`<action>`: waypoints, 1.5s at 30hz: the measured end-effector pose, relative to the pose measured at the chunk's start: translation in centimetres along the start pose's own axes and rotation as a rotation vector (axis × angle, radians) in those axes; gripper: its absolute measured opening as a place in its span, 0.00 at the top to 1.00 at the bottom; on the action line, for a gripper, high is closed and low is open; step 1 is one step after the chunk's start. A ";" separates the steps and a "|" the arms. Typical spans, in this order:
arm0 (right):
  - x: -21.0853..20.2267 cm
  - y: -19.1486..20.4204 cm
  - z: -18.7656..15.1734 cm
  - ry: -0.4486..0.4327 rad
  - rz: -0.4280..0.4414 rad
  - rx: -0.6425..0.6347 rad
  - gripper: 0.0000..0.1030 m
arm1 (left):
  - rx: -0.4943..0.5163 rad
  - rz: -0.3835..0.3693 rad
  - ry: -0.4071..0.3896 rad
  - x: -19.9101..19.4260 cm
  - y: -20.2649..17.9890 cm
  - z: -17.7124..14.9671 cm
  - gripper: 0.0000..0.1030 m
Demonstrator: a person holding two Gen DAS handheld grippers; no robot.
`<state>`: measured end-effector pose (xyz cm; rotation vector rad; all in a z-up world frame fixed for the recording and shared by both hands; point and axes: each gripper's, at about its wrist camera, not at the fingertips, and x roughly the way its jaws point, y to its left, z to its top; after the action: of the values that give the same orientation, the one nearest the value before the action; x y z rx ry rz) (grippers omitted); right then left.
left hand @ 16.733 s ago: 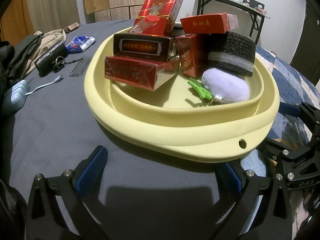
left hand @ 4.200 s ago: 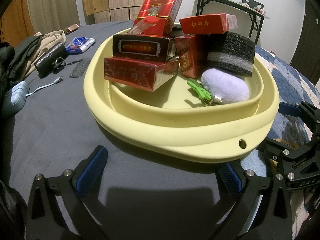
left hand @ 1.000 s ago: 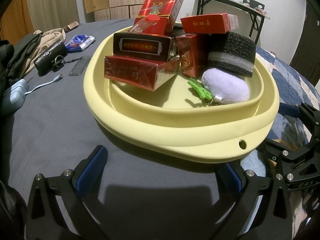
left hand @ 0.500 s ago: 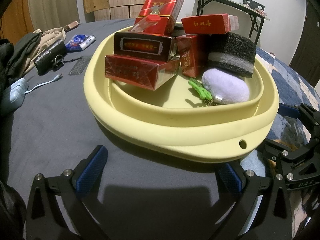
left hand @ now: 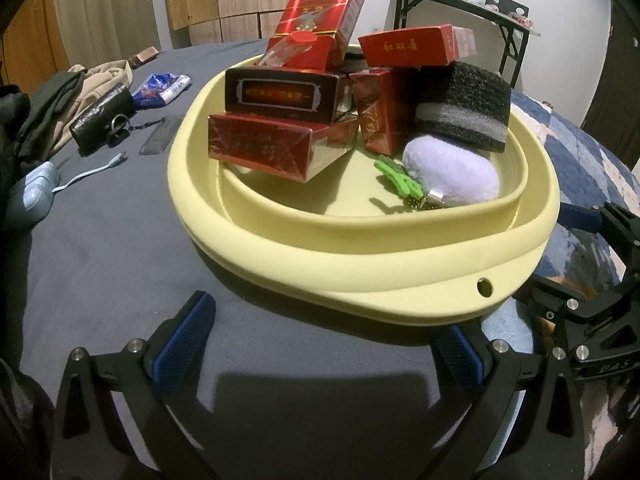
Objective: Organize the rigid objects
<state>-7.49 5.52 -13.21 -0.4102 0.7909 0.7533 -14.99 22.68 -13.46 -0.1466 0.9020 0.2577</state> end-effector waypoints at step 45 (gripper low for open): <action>0.0 0.0 0.0 0.000 0.000 -0.001 0.00 | -0.016 -0.021 0.002 0.3 0.1 0.1 0.00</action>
<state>-7.49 5.51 -13.21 -0.4105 0.7907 0.7540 -14.77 22.89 -13.67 -0.1712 0.8997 0.2449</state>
